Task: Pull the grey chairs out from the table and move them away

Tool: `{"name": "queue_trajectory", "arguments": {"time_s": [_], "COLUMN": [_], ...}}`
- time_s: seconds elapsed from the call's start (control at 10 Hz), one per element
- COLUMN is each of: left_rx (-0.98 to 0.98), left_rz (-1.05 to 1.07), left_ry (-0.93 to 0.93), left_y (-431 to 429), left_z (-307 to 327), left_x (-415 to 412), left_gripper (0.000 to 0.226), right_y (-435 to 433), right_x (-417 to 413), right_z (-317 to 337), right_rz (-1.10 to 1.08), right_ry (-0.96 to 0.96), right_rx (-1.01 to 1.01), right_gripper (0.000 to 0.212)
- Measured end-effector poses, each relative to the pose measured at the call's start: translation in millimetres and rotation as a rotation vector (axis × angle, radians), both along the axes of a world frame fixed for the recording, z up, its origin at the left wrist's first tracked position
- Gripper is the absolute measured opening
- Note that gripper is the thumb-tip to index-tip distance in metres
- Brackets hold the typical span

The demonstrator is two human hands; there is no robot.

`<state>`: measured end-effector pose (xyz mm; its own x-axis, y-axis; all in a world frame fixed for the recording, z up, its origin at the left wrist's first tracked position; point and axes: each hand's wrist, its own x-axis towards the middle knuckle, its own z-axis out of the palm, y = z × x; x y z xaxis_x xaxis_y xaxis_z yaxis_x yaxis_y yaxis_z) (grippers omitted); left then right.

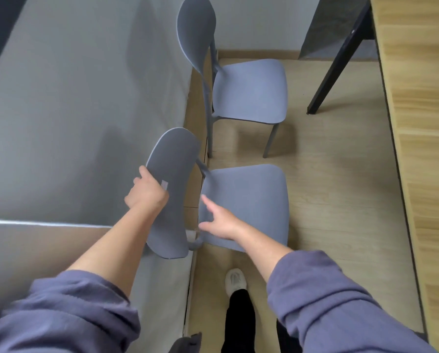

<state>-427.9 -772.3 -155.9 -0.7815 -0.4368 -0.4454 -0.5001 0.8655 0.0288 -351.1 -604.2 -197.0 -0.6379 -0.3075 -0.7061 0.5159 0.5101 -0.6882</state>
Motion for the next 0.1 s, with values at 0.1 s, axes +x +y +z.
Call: {"name": "queue_trajectory", "arguments": {"time_s": [0.1], "left_rx": [0.033], "left_rz": [-0.079], "left_ry": [0.097], "left_y": [15.7], "left_z": [2.6], "left_x": [21.3], "left_gripper": [0.075], "right_y": [38.4], "right_x": [6.5], "right_z": [12.1], "right_rz": [-0.069], "right_ry": [0.068], "right_rx": [0.088], "right_gripper": [0.082]}}
